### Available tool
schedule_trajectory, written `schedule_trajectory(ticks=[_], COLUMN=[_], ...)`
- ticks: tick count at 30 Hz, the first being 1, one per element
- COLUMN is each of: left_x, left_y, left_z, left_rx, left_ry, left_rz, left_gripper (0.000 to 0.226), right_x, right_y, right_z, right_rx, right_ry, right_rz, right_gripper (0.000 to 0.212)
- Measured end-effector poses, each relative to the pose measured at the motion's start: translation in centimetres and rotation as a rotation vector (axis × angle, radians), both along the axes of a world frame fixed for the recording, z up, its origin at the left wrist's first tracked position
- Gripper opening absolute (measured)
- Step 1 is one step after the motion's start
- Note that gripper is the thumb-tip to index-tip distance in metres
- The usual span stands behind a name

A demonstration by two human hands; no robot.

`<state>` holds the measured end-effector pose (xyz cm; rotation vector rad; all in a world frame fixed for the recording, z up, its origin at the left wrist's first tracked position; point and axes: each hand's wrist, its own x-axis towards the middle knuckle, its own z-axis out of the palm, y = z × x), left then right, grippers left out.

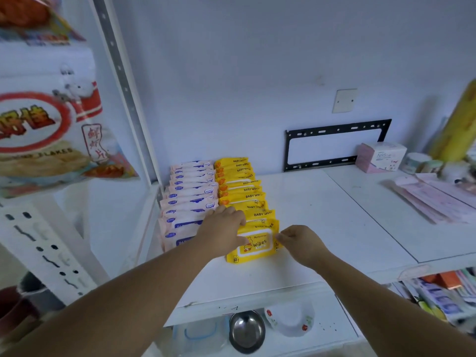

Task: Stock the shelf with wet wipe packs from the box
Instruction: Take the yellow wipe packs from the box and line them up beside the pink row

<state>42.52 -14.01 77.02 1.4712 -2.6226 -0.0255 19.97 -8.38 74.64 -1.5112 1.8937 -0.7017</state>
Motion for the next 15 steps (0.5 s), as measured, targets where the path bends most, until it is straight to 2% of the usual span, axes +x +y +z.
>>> schedule_trajectory(ticks=[5,9,15], left_x=[-1.8,-5.6,-13.7], left_y=[0.9,2.8,7.2], left_z=[0.3,0.4,0.2], left_rx=[0.011,0.187,0.363], left_ry=[0.107,0.216,0.243], left_rz=[-0.116,-0.233,-0.359], left_gripper=[0.035,0.023,0.012], right_x=[-1.6,-4.5,-10.9], right_y=[2.4,5.1,10.4], right_z=[1.1,1.9,1.8], right_rx=[-0.008,-0.003,0.006], right_ry=[0.094,0.169,0.18], right_rz=[0.031,0.066,-0.016], right_gripper=[0.038,0.03,0.023])
